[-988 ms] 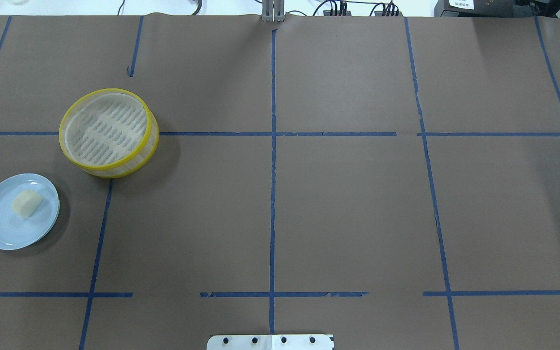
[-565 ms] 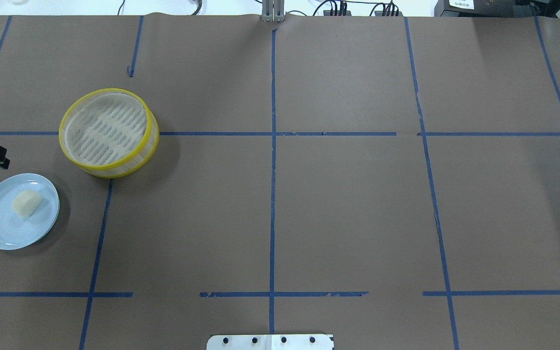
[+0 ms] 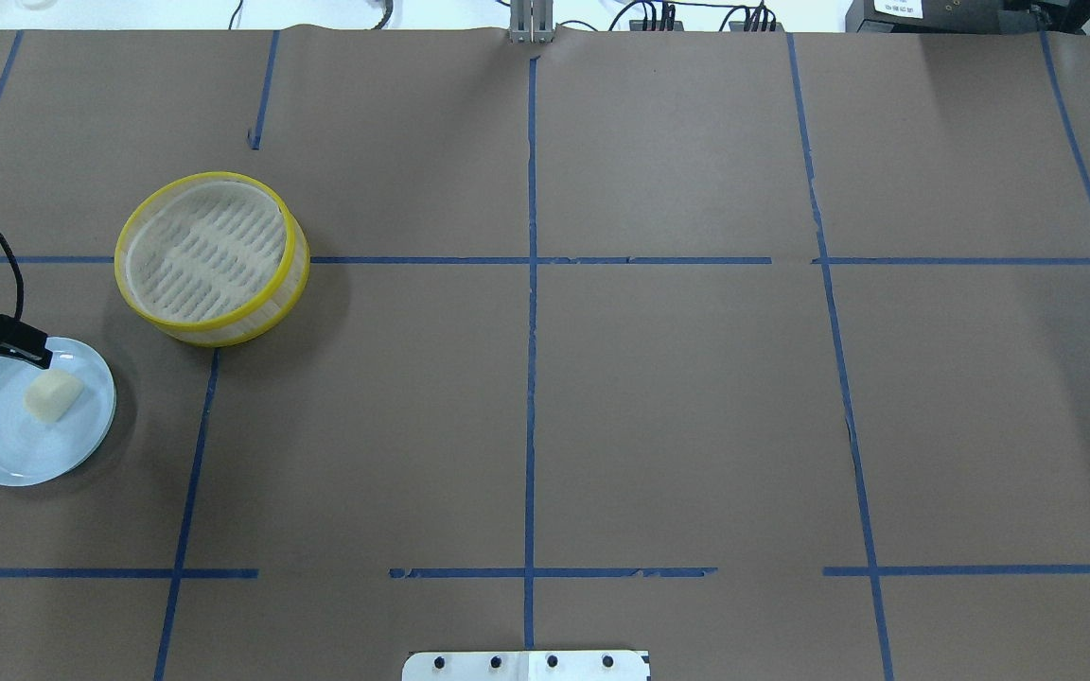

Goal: Place bun in steamer
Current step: 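Move the left gripper down over the bun on the light-blue plate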

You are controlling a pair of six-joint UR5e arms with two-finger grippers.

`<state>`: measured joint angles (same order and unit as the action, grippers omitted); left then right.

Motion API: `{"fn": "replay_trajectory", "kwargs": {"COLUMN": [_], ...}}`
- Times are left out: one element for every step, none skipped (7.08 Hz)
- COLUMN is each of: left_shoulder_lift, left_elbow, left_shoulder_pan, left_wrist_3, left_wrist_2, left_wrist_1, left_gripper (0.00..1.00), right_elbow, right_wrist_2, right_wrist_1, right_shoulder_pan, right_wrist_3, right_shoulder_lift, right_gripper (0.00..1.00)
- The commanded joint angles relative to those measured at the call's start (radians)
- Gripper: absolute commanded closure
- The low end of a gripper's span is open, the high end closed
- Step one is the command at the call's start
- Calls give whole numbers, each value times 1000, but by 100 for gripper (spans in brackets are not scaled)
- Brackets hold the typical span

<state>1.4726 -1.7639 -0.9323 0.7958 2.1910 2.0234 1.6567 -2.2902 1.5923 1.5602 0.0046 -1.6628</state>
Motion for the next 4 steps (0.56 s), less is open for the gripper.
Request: {"fn": "replay_trajectory", "kwargs": {"left_shoulder_lift": [6, 12, 18, 20], "left_elbow": [24, 32, 52, 63], "left_shoulder_pan": [32, 33, 44, 46], "left_wrist_3": [13, 11, 8, 7], "left_wrist_2": [0, 0, 0, 0], "left_wrist_1": [12, 12, 14, 24], "left_gripper": [0, 0, 0, 0], "right_elbow": [0, 0, 0, 0], "right_wrist_2": [0, 0, 0, 0], "right_wrist_1": [0, 0, 0, 0], "right_shoulder_pan": [1, 1, 0, 0], "right_wrist_3": [0, 0, 0, 0], "right_shoulder_lift": [0, 0, 0, 0], "right_gripper": [0, 0, 0, 0]}}
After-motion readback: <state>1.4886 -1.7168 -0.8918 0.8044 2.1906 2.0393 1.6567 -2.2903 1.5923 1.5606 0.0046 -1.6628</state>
